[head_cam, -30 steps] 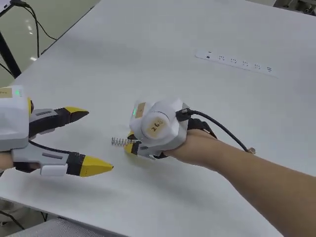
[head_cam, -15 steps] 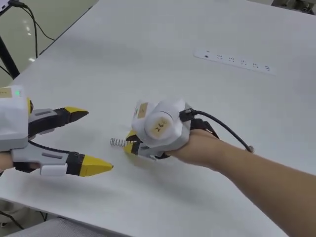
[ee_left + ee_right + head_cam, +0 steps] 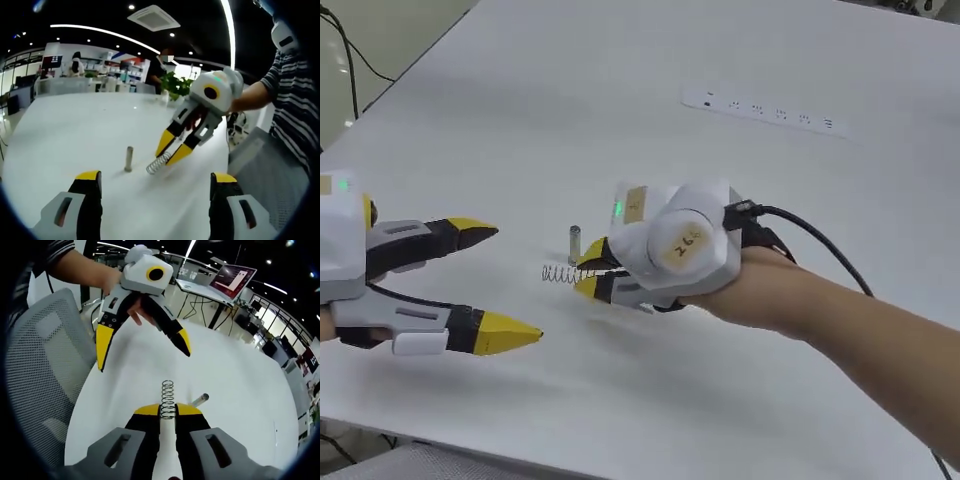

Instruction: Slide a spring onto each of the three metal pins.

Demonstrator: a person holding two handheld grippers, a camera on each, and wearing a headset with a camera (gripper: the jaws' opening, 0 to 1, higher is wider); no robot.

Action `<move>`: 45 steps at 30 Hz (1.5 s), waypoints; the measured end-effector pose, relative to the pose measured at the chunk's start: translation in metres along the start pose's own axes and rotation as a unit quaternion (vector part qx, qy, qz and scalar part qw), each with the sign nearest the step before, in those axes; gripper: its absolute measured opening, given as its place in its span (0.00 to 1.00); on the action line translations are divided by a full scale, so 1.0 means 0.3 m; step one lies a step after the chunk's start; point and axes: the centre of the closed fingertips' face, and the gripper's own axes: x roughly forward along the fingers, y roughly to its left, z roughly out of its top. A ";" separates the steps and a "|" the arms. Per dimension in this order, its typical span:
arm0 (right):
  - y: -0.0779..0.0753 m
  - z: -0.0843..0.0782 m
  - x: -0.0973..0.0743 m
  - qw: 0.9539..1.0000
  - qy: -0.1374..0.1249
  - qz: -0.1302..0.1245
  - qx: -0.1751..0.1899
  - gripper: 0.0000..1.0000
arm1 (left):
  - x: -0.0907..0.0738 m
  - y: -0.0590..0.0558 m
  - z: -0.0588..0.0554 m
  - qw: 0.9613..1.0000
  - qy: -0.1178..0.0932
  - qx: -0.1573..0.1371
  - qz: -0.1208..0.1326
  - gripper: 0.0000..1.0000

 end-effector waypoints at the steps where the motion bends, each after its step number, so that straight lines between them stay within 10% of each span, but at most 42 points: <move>1: 0.002 -0.005 -0.015 1.000 0.000 -0.001 0.001 0.08 | 0.004 -0.003 0.000 1.000 0.001 0.001 -0.002 0.86; 27: 0.078 -0.151 -0.177 0.999 0.017 -0.022 0.030 0.07 | 0.102 -0.109 0.013 0.995 0.027 0.024 -0.089 0.66; 45: 0.084 -0.160 -0.254 0.999 0.001 -0.025 0.045 0.07 | 0.226 -0.194 0.045 0.986 0.039 0.064 -0.146 0.41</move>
